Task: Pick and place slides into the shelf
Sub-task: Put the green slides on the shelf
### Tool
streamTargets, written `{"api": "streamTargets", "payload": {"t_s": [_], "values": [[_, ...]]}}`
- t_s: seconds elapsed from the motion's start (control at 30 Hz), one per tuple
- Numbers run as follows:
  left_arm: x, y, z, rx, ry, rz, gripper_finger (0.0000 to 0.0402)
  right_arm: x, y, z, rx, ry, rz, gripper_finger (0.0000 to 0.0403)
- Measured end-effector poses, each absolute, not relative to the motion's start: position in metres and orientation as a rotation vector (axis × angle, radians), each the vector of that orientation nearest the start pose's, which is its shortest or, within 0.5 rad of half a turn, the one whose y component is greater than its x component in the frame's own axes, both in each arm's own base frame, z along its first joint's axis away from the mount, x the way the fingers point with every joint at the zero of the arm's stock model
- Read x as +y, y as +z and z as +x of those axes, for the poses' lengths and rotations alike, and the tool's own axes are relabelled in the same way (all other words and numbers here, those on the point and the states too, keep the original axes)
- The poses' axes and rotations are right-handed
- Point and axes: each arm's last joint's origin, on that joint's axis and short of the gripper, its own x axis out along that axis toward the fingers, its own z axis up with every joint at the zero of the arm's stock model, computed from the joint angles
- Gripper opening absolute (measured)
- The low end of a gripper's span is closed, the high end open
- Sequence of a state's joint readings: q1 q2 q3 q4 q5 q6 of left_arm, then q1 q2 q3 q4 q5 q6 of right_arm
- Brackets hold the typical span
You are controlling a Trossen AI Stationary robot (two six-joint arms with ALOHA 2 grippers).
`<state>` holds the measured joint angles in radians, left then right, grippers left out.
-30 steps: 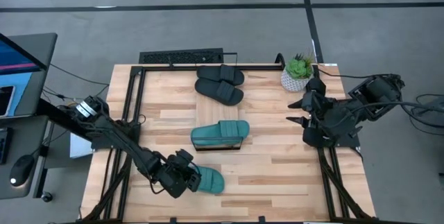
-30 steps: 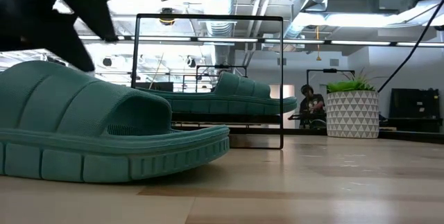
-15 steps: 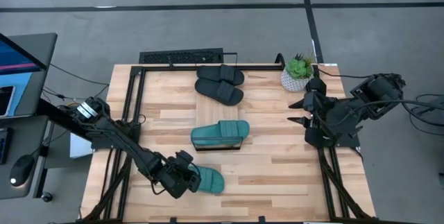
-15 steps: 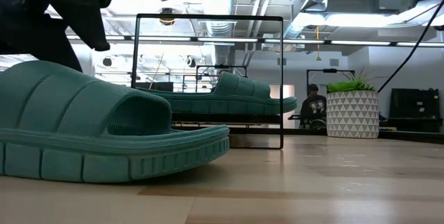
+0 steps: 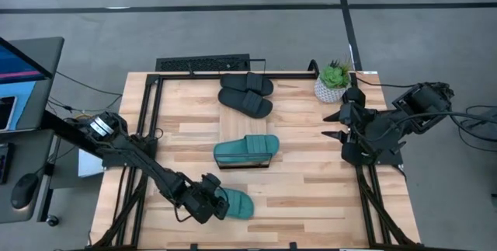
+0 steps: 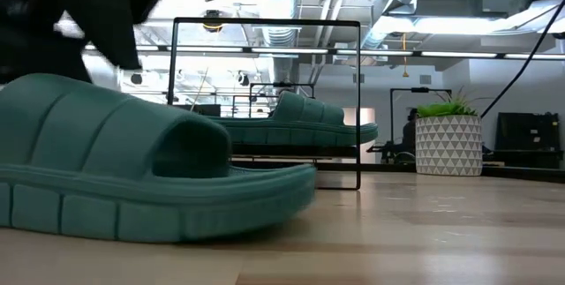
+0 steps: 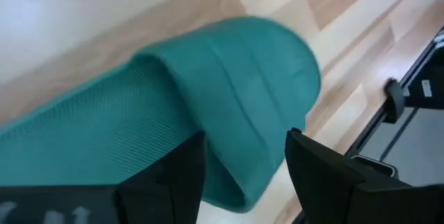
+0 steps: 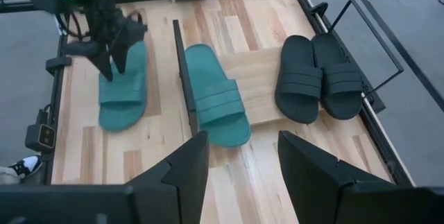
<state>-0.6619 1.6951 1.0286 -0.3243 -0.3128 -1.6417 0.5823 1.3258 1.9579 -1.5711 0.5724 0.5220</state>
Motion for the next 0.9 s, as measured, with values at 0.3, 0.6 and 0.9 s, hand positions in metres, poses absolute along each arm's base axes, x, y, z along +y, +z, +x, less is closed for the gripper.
{"api": "streamTargets", "payload": {"t_s": [0.3,0.6,0.9], "values": [[-0.204,0.158,0.285,0.876,0.434,-1.103,0.0183,0.082,0.478,0.153,0.754,-0.192,-0.018,0.0166],[-0.2,0.159,0.287,0.855,0.448,-1.098,0.0051,0.082,0.478,0.153,0.754,-0.191,-0.018,0.0166],[-0.2,0.158,0.287,0.853,0.448,-1.083,0.0003,0.082,0.478,0.153,0.755,-0.189,-0.025,0.0166]]}}
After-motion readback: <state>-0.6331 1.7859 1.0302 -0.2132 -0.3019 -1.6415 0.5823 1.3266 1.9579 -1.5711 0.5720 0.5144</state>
